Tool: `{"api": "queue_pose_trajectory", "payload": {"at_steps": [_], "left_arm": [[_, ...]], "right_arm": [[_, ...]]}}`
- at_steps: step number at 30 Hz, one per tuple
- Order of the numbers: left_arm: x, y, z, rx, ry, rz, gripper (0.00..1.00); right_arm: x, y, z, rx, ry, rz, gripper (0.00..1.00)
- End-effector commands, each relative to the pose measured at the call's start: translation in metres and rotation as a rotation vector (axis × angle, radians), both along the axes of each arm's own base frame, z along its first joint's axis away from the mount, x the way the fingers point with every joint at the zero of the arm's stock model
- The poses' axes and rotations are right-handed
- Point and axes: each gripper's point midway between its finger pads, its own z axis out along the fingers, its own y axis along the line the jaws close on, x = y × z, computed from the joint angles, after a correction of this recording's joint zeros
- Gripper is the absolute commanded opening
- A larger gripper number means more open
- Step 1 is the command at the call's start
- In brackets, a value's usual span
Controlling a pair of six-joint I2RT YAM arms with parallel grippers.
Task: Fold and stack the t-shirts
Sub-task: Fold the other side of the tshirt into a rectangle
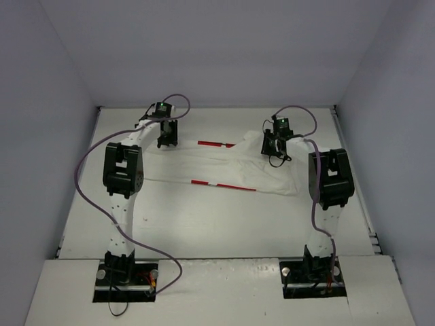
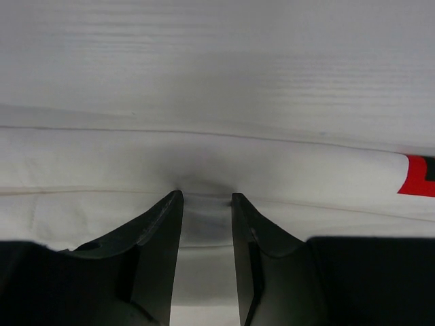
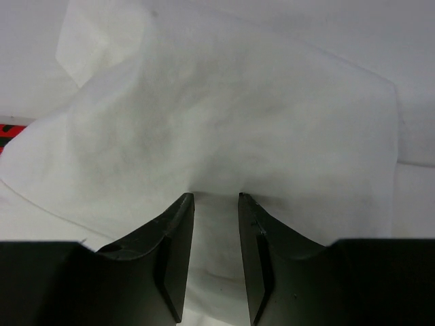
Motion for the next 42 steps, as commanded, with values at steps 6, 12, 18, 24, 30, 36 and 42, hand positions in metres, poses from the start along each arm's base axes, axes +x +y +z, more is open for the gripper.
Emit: {"api": "queue_pose_trajectory", "payload": {"at_steps": [6, 12, 18, 24, 30, 36, 42], "left_arm": [[0.021, -0.045, 0.112, -0.031, -0.290, -0.181, 0.34], [0.019, -0.079, 0.075, -0.017, -0.223, -0.204, 0.34], [-0.001, -0.103, 0.050, 0.012, -0.170, -0.229, 0.34], [-0.026, -0.123, 0.036, 0.039, -0.133, -0.282, 0.34], [-0.053, -0.127, 0.026, 0.015, -0.077, -0.291, 0.34], [-0.091, -0.123, 0.040, 0.047, -0.096, -0.297, 0.34], [-0.102, -0.122, 0.076, 0.046, -0.180, -0.325, 0.37]], "right_arm": [[0.021, 0.014, 0.070, -0.022, -0.167, 0.131, 0.32], [0.009, 0.013, 0.094, -0.030, -0.213, 0.162, 0.34], [-0.007, 0.010, 0.097, -0.037, -0.214, 0.172, 0.34], [-0.020, 0.004, 0.100, -0.051, -0.220, 0.172, 0.34], [-0.033, -0.001, 0.098, -0.056, -0.215, 0.166, 0.34], [-0.040, -0.022, 0.105, -0.062, -0.230, 0.124, 0.34], [-0.030, -0.041, 0.110, -0.036, -0.243, 0.134, 0.34]]}}
